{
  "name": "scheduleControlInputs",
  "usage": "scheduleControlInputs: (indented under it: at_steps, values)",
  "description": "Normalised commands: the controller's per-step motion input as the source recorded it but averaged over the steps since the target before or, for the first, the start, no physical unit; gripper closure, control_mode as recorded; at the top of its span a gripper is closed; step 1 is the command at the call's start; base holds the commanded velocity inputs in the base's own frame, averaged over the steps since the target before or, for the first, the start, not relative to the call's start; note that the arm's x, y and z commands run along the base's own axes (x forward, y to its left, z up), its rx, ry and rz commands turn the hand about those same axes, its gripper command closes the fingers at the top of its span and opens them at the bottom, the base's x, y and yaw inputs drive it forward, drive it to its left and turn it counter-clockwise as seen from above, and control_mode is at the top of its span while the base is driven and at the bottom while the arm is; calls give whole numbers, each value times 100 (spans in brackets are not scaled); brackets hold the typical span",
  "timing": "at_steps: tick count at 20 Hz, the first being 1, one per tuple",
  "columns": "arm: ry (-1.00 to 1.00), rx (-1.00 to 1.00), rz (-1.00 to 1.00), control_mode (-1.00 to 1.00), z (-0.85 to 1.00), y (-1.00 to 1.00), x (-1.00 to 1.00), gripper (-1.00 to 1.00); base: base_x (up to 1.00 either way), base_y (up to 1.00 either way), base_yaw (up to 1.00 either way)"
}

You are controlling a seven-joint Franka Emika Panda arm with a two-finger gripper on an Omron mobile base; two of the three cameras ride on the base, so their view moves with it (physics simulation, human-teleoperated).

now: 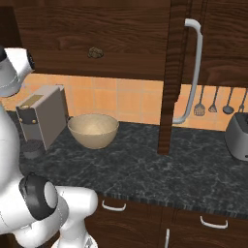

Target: Open the cabinet, pick up the bread from the cabinet and place it in the basket. Then move the basket to the dining counter.

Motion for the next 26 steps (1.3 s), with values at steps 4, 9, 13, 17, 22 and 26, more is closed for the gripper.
scheduleControlInputs:
  at_steps: [4, 9, 13, 17, 22, 26]
  values:
    - [-12, -3, -2, -100, 0, 100, 17, -100, 0, 0, 0]
    - [-26, -15, -15, -100, -15, 39, 3, -100, 0, 0, 0]
    - [-22, -14, -29, -100, -6, -35, 12, -100, 0, 0, 0]
    - [-24, -9, -11, -100, 0, -100, 0, -100, 0, 0, 0]
    - [-21, -14, -10, -100, 0, -100, 0, -100, 0, 0, 0]
    - [-55, -21, -1, -100, 0, -100, -6, -100, 0, 0, 0]
